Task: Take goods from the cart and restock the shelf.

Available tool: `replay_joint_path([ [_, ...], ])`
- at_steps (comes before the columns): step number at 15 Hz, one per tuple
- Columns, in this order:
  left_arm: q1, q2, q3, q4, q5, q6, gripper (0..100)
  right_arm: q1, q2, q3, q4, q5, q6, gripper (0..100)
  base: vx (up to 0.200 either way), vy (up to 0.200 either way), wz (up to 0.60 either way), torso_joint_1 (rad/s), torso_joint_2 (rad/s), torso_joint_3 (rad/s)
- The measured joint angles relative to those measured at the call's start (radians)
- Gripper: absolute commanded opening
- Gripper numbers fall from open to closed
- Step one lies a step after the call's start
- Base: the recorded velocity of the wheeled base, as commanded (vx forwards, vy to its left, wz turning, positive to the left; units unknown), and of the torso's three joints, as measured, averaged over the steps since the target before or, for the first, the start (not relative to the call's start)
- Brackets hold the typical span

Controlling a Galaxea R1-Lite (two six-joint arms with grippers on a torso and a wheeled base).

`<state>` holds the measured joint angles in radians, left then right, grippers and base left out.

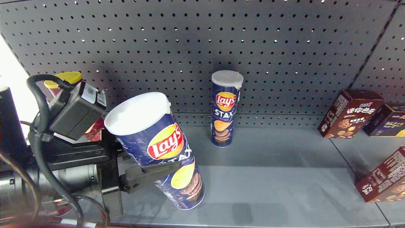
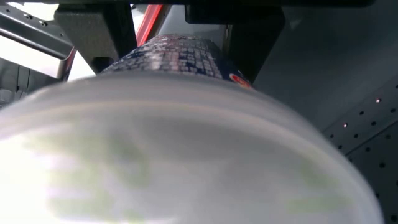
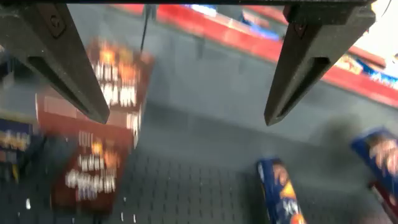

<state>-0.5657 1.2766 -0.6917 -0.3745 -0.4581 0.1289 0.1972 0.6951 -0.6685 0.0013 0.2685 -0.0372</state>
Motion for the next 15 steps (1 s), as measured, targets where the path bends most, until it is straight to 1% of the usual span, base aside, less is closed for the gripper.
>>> replay_joint_path([
  [3, -0.001, 0.000, 0.000, -0.001, 0.000, 0.000, 0, 0.110, 0.124, -0.035, -0.082, 0.018, 0.000, 100, 0.000, 0.000, 0.00, 0.000, 0.00, 0.000],
  [5, -0.002, 0.000, 0.002, -0.001, -0.002, 0.000, 0, 0.156, 0.206, -0.071, -0.104, 0.081, 0.000, 100, 0.000, 0.000, 0.00, 0.000, 0.00, 0.000],
  [7, -0.002, 0.000, 0.002, -0.001, -0.002, 0.000, 0, 0.181, 0.279, -0.122, -0.107, 0.104, 0.000, 100, 0.000, 0.000, 0.00, 0.000, 0.00, 0.000],
  [12, -0.003, -0.001, 0.000, -0.001, -0.004, 0.000, 0, 0.284, 0.437, -0.241, -0.112, 0.061, -0.005, 100, 0.000, 0.000, 0.00, 0.000, 0.00, 0.000],
  [15, -0.003, -0.001, 0.001, -0.001, -0.004, 0.000, 0, 0.300, 0.516, -0.257, -0.180, 0.061, -0.016, 100, 0.000, 0.000, 0.00, 0.000, 0.00, 0.000],
])
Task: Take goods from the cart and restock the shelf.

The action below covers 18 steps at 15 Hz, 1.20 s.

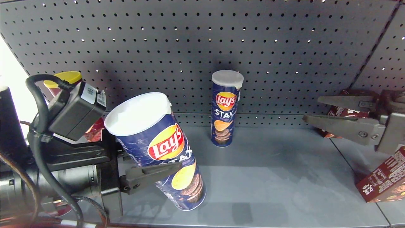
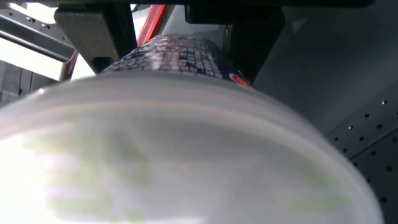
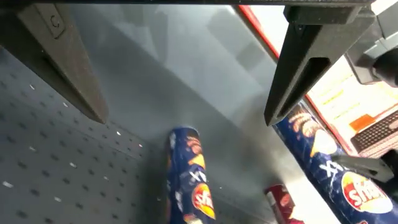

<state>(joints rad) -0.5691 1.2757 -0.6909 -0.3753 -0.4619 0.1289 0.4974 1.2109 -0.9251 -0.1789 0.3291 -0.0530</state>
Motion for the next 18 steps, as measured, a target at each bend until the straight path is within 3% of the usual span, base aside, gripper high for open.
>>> replay_joint_path([
  [3, 0.000, 0.000, 0.001, 0.000, 0.000, 0.000, 0, 0.002, 0.060, 0.008, -0.074, 0.022, -0.056, 100, 0.000, 0.000, 0.00, 0.000, 0.00, 0.000],
  [6, 0.000, 0.002, -0.001, 0.000, 0.000, 0.000, 0, 0.000, 0.131, 0.021, -0.191, 0.142, -0.074, 100, 0.000, 0.000, 0.00, 0.000, 0.00, 0.000],
  [8, 0.000, 0.004, -0.001, 0.000, -0.001, 0.000, 0, -0.009, 0.177, 0.019, -0.250, 0.160, -0.081, 100, 0.000, 0.000, 0.00, 0.000, 0.00, 0.000],
  [12, 0.001, 0.005, -0.004, 0.000, 0.000, 0.000, 0, -0.016, 0.284, 0.021, -0.487, 0.242, -0.096, 100, 0.000, 0.000, 0.00, 0.000, 0.00, 0.000],
  [18, 0.002, 0.008, -0.003, 0.000, 0.000, 0.000, 0, -0.016, 0.384, 0.009, -0.517, 0.255, -0.104, 100, 0.000, 0.000, 0.00, 0.000, 0.00, 0.000],
])
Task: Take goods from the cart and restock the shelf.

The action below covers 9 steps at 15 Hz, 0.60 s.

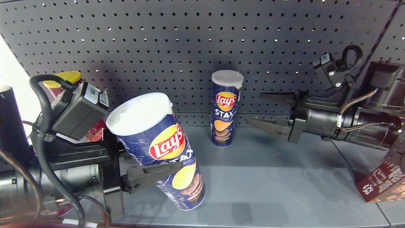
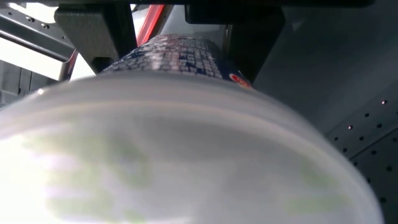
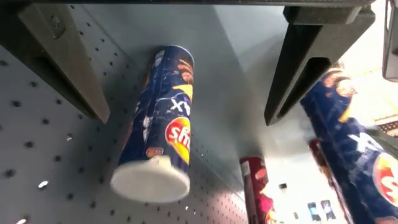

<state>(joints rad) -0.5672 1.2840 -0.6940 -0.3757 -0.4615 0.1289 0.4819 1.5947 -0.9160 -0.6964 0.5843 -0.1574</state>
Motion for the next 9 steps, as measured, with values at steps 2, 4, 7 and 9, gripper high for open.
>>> replay_joint_path([
  [2, 0.000, 0.005, -0.002, -0.001, 0.000, 0.000, 0, 0.000, 0.029, -0.019, 0.000, 0.000, -0.007, 100, 0.000, 0.000, 0.00, 0.000, 0.00, 0.000],
  [4, 0.000, 0.007, -0.008, -0.001, 0.000, 0.000, 0, 0.001, 0.059, -0.036, 0.000, 0.000, -0.008, 100, 0.000, 0.000, 0.00, 0.000, 0.00, 0.000],
  [7, 0.000, 0.007, -0.011, -0.002, 0.000, 0.000, 0, -0.001, 0.100, -0.046, 0.000, 0.000, -0.014, 100, 0.000, 0.000, 0.00, 0.000, 0.00, 0.000],
  [9, 0.000, 0.007, -0.010, -0.002, 0.000, 0.000, 0, -0.003, 0.129, -0.047, 0.000, -0.001, -0.025, 100, 0.000, 0.000, 0.00, 0.000, 0.00, 0.000],
])
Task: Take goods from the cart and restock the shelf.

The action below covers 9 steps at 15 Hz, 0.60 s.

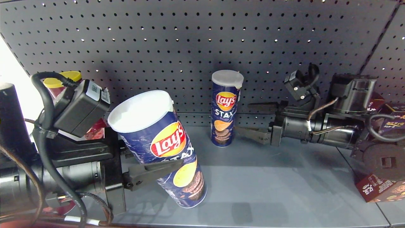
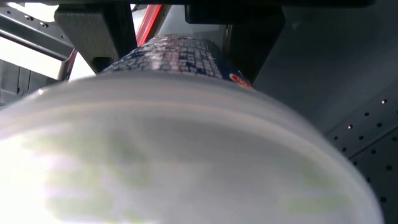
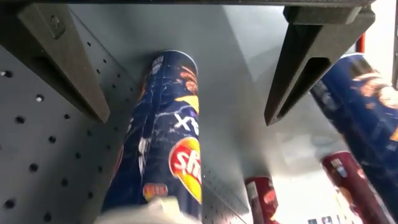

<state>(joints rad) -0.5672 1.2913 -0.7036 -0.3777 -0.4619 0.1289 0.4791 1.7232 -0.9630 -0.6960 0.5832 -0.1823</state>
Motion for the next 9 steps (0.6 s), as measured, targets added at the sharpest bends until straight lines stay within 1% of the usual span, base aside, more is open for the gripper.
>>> replay_joint_path([
  [9, 0.001, -0.002, 0.004, 0.000, 0.000, 0.000, 0, 0.000, 0.133, -0.069, -0.007, -0.006, -0.032, 100, 0.000, 0.000, 0.00, 0.000, 0.00, 0.000],
])
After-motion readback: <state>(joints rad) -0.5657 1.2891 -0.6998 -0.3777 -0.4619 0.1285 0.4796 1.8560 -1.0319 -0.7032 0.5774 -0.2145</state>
